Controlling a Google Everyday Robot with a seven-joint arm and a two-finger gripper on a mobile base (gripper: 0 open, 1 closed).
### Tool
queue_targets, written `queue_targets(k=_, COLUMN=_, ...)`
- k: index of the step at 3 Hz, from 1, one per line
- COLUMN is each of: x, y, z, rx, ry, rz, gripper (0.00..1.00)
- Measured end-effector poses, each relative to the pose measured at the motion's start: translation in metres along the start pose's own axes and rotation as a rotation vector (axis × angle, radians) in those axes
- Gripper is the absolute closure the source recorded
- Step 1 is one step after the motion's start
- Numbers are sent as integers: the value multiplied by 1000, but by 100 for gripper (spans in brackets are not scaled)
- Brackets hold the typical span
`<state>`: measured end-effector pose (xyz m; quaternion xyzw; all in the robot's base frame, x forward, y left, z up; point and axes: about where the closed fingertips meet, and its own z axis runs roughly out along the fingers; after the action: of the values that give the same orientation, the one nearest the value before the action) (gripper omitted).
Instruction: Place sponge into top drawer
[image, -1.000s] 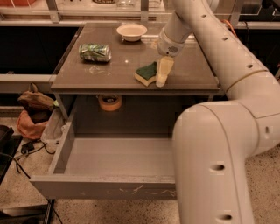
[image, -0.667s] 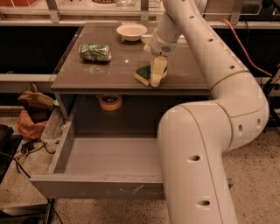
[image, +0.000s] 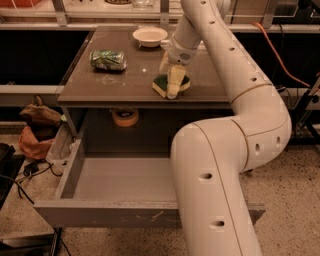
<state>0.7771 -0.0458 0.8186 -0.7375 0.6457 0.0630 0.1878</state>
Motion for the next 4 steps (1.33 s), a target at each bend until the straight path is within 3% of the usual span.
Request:
queue_targets(k=2, x=-5, y=-2, z=-12, rx=0, ry=0, rz=0, gripper=88)
queue_targets(k=3, x=4, y=-9, z=-28, rx=59, ry=-15, rz=12, gripper=100)
queue_targets(k=4, x=-11, y=-15, z=-37, rx=120, ry=-105, rz=7, gripper=100)
